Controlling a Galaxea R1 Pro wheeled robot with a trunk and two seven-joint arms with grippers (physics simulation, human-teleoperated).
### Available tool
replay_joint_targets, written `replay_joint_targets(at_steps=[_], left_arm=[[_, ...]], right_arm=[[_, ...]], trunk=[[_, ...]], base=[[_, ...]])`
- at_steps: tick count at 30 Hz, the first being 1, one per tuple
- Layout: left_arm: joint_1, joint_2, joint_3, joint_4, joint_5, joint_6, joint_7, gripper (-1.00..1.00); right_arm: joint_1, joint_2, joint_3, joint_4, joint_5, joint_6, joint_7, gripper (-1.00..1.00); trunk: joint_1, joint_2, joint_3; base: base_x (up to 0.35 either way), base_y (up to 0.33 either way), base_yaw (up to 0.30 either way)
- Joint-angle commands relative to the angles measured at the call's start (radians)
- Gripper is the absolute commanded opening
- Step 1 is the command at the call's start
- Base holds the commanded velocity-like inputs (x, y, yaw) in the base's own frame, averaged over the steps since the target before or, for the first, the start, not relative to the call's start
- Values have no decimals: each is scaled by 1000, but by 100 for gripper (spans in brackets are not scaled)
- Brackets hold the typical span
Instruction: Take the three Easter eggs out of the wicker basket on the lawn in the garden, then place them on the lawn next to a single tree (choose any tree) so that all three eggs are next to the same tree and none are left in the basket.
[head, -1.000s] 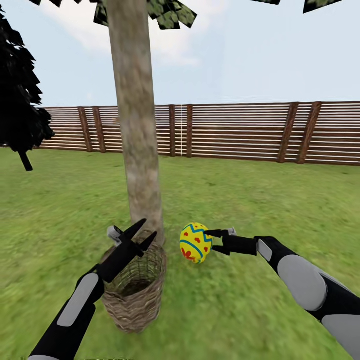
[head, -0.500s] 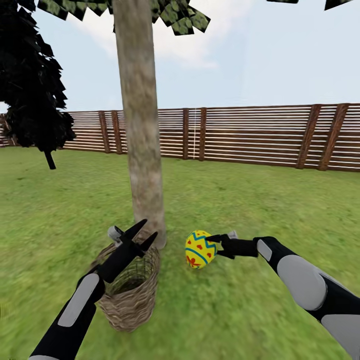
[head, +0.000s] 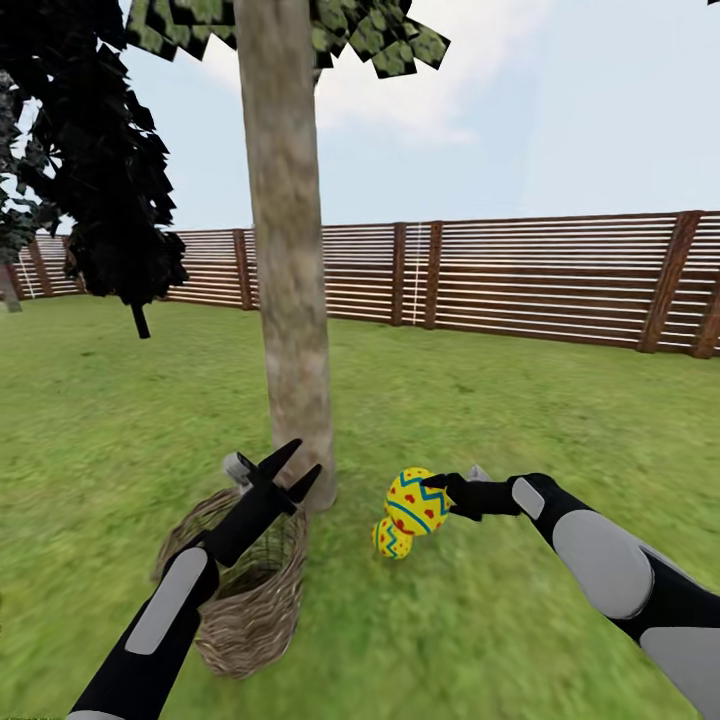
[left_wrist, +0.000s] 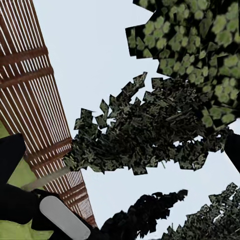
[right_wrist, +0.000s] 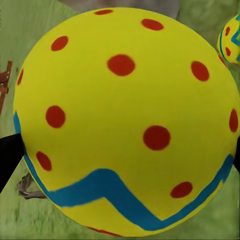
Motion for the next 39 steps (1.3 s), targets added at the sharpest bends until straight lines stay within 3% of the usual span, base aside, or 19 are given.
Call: replay_joint_targets(at_steps=[1, 10, 14, 23, 30, 35, 39], left_arm=[[-1, 1, -2, 0, 8, 4, 1, 100], [-1, -2, -5, 35, 11, -13, -3, 100], [-1, -31, -5, 38, 6, -26, -1, 100], [-1, -34, -7, 39, 5, -27, 0, 100], [-1, -35, -7, 39, 5, -27, 0, 100], [-1, -35, -6, 39, 5, -27, 0, 100], [-1, -35, -5, 39, 5, -27, 0, 100]], right_arm=[[0, 0, -7, -1, 7, 6, 3, -100], [0, 0, -8, -1, 6, 6, -15, -100], [0, 0, -8, -1, 6, 5, -30, -100], [0, 0, -7, -1, 5, 4, -124, -100], [0, 1, -4, -1, 4, 3, -131, -100], [1, 1, -4, -21, 6, -48, -244, -100], [1, 1, -2, -29, 6, -55, -267, -100]], trunk=[[0, 0, 0], [0, 0, 11], [0, 0, 15], [0, 0, 26], [0, 0, 34], [0, 0, 40], [0, 0, 45]], base=[[147, -314, 210], [85, -178, 210], [1, -242, 210], [59, -328, 209], [108, -326, 213], [108, -325, 214], [108, -325, 211]])
